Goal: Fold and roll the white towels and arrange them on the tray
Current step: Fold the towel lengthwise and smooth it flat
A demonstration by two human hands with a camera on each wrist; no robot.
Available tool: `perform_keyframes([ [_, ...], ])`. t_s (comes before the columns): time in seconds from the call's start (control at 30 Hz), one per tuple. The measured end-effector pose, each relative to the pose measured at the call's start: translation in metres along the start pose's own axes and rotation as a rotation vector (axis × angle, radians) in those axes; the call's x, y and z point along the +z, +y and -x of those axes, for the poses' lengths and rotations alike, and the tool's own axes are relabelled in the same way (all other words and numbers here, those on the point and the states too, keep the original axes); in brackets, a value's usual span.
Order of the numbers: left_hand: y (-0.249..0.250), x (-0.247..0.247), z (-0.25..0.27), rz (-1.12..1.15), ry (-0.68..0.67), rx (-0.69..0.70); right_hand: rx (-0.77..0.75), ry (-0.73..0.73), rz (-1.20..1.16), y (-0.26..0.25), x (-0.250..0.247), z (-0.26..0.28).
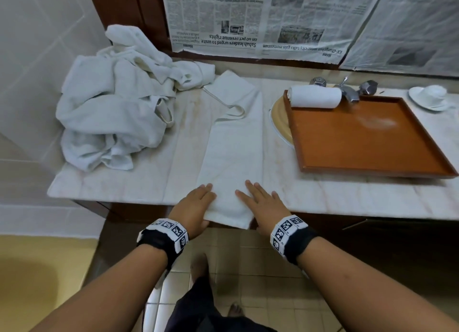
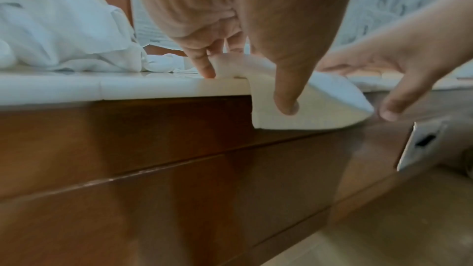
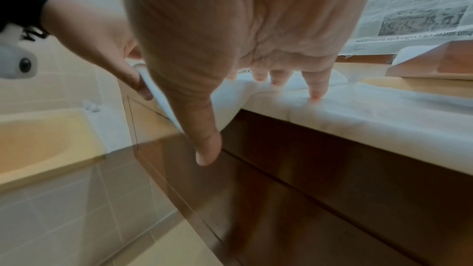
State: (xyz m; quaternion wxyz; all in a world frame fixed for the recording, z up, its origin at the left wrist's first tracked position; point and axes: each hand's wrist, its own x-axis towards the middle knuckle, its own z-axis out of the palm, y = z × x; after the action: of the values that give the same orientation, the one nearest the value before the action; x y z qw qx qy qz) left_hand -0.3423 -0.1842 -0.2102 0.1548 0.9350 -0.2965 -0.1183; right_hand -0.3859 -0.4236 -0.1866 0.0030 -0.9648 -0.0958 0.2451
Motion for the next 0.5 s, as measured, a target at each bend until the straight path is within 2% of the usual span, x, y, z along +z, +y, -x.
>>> perform_keyframes([
  [0.2,0.003,0.006,0.000,-0.209,-0.030,0.020,0.020,0.114,-0.043,-0.004,-0.001,-0.001],
  [0.4,0.003,0.006,0.004,-0.150,-0.041,-0.027,-0.030,0.158,-0.097,0.007,0.002,-0.003],
  [0.5,0.002,0.008,0.005,-0.137,-0.049,-0.038,-0.061,0.243,-0.182,0.013,0.005,-0.003],
])
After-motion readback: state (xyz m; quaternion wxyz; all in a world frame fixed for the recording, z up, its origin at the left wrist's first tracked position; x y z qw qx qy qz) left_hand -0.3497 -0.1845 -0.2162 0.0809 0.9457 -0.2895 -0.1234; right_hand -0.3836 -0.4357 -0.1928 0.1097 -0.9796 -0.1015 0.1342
